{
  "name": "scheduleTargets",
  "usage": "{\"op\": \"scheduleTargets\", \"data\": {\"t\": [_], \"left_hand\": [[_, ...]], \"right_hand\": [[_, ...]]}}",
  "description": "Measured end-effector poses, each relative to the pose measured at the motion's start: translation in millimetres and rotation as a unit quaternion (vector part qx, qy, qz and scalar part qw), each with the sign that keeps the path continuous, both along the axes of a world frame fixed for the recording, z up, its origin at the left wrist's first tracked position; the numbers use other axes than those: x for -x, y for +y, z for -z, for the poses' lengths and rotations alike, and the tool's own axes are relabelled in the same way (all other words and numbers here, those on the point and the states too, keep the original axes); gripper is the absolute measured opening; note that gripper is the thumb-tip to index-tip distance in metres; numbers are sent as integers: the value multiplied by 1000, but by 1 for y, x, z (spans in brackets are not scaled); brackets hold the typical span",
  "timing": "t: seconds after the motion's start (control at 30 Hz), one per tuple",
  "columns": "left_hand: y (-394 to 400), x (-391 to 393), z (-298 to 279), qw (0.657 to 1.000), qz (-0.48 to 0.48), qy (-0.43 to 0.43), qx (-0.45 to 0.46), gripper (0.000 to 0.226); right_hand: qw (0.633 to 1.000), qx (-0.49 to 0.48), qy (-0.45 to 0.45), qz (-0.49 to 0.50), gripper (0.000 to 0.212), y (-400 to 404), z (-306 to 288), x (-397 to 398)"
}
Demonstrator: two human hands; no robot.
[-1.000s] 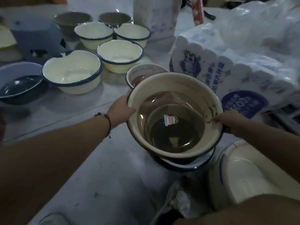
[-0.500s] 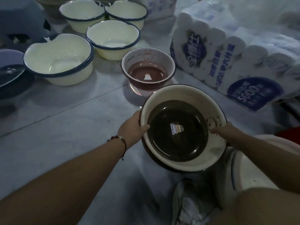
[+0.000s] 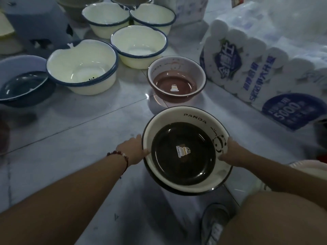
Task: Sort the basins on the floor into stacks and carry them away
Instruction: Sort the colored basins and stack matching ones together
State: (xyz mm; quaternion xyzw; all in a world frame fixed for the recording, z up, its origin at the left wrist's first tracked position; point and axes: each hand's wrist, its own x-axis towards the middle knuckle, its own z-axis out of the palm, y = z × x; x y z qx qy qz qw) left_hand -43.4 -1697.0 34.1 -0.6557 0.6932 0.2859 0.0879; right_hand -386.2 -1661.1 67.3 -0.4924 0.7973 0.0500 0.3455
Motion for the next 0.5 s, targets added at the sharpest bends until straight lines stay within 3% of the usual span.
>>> {"op": "scheduleTargets", "data": {"t": [0.07, 0.17, 0.33, 0.5], "left_hand": [[8, -24, -18, 997, 42, -66, -10, 75], [20, -76, -61, 993, 47, -103, 17, 75], [65, -182, -147, 985, -23, -148, 90, 70], [147, -284, -206, 969, -107, -180, 130, 69]], "right_hand": [[986, 10, 88, -142, 91, -6, -21, -23], [953, 20, 116, -280, 85, -18, -70, -79], [890, 120, 92, -429, 86, -27, -145, -187], [843, 165, 97, -503, 87, 10, -196, -302]]}}
